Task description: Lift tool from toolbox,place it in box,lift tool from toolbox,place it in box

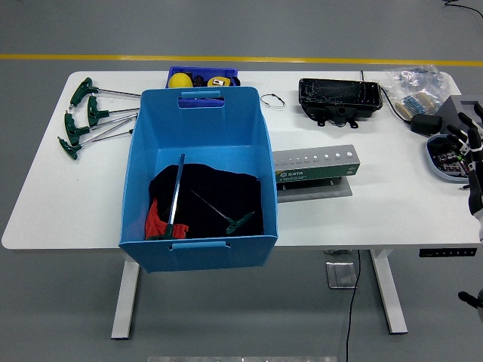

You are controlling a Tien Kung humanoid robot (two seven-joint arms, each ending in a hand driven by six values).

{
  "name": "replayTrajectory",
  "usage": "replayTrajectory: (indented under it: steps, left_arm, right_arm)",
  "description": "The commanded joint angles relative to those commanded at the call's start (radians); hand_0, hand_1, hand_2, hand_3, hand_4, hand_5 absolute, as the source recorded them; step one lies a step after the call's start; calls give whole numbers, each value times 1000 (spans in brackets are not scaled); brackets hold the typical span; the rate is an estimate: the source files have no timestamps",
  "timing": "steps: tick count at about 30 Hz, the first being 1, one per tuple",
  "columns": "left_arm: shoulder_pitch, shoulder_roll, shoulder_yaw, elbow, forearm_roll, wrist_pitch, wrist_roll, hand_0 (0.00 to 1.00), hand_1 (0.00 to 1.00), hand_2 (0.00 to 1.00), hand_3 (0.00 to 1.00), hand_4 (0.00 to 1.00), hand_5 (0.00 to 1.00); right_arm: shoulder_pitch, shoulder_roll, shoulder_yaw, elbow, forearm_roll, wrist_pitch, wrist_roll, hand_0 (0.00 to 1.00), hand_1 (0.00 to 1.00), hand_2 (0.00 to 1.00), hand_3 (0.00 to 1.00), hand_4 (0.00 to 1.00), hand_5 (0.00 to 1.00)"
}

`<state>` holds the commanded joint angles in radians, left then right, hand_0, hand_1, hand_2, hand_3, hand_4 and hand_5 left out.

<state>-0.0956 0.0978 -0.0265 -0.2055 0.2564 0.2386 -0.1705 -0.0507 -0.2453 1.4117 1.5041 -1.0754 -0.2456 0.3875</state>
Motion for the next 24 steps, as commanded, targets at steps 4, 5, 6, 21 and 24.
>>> replayTrajectory:
  steps: [4, 5, 6, 21, 24]
  left_arm:
    - [72, 4, -78, -55, -157, -15, -35, 798, 816, 842, 737, 669, 624]
    - [96, 13, -109, -90, -201, -18, -40, 798, 816, 842, 737, 669, 624]
    - [113, 22, -127, -120, -236, -18, -45, 809, 825, 875, 905, 772, 856]
    - [159, 98, -145, -432, -600, 165, -195, 788, 797, 860, 914, 803, 824]
    - [148, 108, -119, -459, -635, 177, -209, 785, 797, 854, 912, 952, 785]
  right_arm:
    - [-4, -5, 6, -1, 4, -6, -4, 842, 802, 884, 956, 998, 866]
    - [-4, -7, 5, 0, 9, -10, -7, 842, 802, 884, 956, 998, 866]
    - [-4, -8, 3, -1, 9, -11, -10, 836, 799, 882, 949, 998, 863]
    - [25, -9, -14, -16, -6, -16, -25, 832, 798, 881, 947, 998, 861]
    - [29, -12, -10, -19, -8, -19, -31, 832, 798, 881, 948, 998, 856]
